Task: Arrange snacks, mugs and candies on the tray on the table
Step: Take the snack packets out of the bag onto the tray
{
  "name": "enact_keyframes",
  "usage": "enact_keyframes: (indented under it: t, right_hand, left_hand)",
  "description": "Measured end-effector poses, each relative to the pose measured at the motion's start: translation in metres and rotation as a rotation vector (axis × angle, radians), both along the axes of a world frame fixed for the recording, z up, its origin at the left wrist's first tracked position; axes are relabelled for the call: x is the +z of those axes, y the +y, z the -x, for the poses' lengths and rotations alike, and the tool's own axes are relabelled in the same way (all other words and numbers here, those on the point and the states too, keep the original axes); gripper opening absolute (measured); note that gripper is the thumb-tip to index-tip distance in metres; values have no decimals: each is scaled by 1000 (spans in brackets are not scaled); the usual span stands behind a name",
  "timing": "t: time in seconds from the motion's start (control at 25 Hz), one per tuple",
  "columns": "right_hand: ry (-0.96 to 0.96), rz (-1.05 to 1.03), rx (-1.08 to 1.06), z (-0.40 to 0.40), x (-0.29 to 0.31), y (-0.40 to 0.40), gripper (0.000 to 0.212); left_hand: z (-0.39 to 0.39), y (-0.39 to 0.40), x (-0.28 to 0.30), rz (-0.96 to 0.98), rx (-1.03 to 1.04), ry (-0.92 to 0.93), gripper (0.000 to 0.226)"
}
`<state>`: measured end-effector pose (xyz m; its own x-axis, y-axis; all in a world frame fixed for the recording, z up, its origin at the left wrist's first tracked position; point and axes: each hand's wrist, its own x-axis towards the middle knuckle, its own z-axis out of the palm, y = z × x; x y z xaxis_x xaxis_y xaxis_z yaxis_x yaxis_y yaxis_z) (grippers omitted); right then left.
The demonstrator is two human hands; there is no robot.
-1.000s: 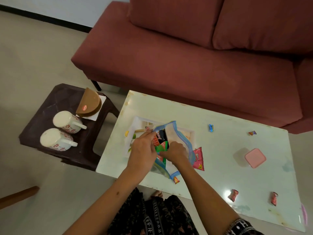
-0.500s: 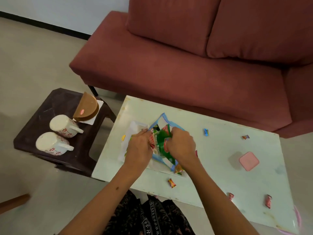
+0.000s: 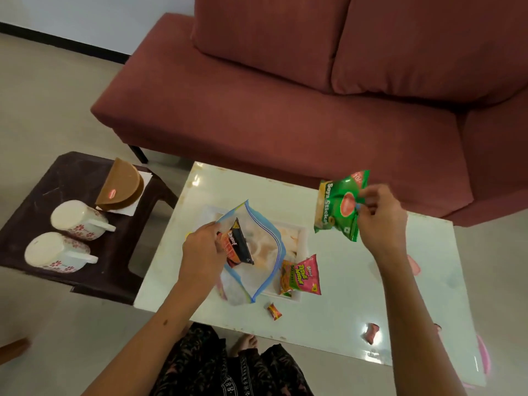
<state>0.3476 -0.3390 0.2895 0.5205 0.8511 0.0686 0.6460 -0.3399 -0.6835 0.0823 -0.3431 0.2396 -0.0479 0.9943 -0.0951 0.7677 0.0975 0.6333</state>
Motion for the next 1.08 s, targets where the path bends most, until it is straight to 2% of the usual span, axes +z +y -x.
enact_keyframes:
  t: [0.24,0.44,0.72,1.08]
  right_hand:
    - [34,331,154,-7,-132,31,32]
    - [304,489,57,-13,-203,43,31]
    - [436,585,-141,-28,-243,50,23]
    - [242,687,-146,-43,-239,51,23]
  left_hand:
    - [1,5,-5,-12,26,27,31]
    - [-4,11,-11,-16,23,59,33]
    - [-7,14,-11,-21,35,74,38]
    - [-14,14,-7,-13,-18,42,33]
